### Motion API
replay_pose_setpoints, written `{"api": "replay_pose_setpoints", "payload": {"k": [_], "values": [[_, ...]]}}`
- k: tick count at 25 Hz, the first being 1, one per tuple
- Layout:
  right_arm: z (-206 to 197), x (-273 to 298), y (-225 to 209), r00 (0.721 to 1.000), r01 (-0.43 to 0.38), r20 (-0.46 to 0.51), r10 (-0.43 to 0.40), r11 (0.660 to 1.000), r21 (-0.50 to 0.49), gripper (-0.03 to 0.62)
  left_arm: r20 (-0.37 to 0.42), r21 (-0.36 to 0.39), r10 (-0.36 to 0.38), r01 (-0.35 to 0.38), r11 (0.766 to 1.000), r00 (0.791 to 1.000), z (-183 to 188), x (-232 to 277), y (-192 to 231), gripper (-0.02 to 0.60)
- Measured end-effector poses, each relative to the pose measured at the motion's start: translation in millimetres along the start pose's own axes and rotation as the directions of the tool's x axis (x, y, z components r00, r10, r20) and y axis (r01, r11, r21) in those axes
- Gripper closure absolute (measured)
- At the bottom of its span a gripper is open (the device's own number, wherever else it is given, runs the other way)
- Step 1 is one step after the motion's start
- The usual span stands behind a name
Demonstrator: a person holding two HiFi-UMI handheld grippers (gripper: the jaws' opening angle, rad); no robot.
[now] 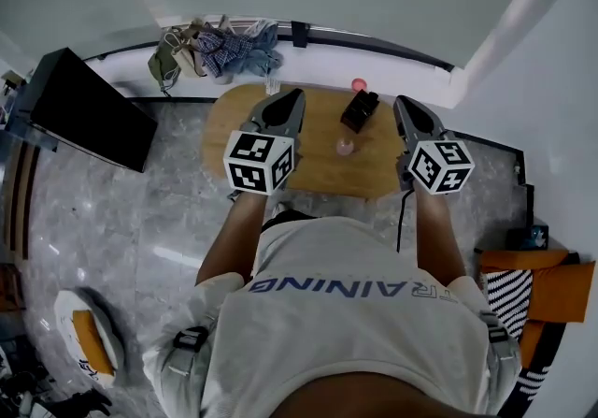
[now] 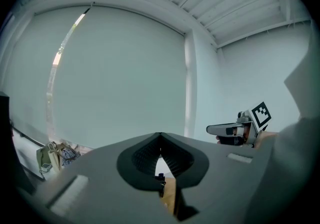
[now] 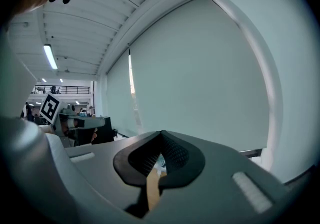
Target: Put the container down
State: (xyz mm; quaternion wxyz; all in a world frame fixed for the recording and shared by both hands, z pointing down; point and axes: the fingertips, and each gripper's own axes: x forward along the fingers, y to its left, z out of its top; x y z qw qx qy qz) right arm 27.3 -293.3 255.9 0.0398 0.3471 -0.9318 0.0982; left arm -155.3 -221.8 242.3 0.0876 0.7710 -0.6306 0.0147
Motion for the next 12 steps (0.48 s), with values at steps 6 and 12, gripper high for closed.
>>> {"api": "replay_pose_setpoints", "payload": {"k": [6, 12], "values": [[-7.6, -0.4, -9.9, 1.0, 0.018, -0.009, -0.018, 1.0, 0.024, 0.58, -0.011, 0.006, -0.018, 0.018, 1.0, 1.0, -3.5, 12.4, -5.6, 0.583], [-6.2, -1.2, -18.6, 1.0, 0.031, 0.002, -0.031, 0.999, 0.03, 0.58, -0.02, 0.006, -0.03, 0.03, 1.0, 0.999, -6.3, 21.4, -8.1, 0.583]]}}
